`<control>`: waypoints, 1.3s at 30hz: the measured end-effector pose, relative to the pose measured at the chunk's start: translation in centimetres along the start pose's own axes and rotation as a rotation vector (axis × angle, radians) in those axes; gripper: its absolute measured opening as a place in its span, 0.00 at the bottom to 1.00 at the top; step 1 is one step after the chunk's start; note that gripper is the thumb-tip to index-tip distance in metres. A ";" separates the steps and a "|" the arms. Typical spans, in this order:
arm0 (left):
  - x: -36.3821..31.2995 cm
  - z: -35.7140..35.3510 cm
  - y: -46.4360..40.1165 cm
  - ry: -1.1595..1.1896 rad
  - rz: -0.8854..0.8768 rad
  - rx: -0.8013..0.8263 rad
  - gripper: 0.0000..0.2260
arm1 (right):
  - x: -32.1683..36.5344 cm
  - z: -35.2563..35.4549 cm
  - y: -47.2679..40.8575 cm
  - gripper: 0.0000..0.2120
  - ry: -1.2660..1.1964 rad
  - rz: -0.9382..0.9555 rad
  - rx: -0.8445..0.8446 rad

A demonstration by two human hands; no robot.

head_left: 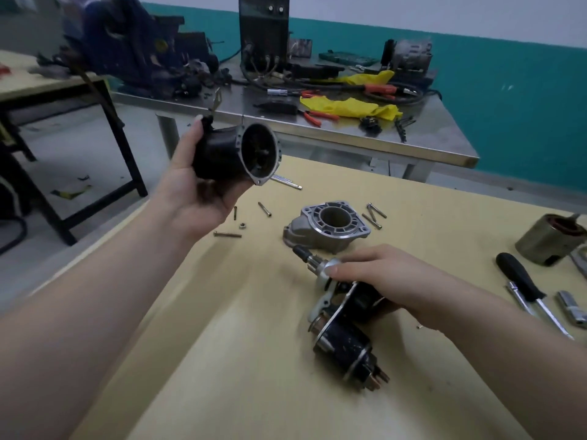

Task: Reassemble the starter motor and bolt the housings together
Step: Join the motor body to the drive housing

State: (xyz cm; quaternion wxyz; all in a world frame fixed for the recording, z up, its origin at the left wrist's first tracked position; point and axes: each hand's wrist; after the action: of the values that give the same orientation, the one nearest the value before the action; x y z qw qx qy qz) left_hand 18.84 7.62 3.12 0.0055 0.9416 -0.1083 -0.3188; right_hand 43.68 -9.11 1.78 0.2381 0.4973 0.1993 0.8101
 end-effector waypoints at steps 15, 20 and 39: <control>-0.1 1.1 8.6 0.231 0.269 0.173 0.23 | 1.5 -2.3 3.6 0.16 0.219 0.381 -0.555; 4.1 -2.0 12.1 0.256 0.551 0.395 0.23 | 1.9 -3.5 8.1 0.36 0.076 0.806 -0.284; 6.1 -0.9 10.6 -1.906 -0.365 0.504 0.28 | -2.8 2.4 11.2 0.27 -1.233 0.168 0.086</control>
State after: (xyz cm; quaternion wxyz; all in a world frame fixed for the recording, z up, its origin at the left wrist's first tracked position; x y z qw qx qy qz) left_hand 22.02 -4.06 1.02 -0.3324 0.2691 0.0142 -0.9038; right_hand 44.84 -19.61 7.09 0.2247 0.8966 0.0177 0.3812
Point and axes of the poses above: each hand's wrist, its own y-axis away from the middle knuckle, its own z-axis out of the back of the hand, x = y × z, and after that the axes turned 11 degrees about -z, right-handed
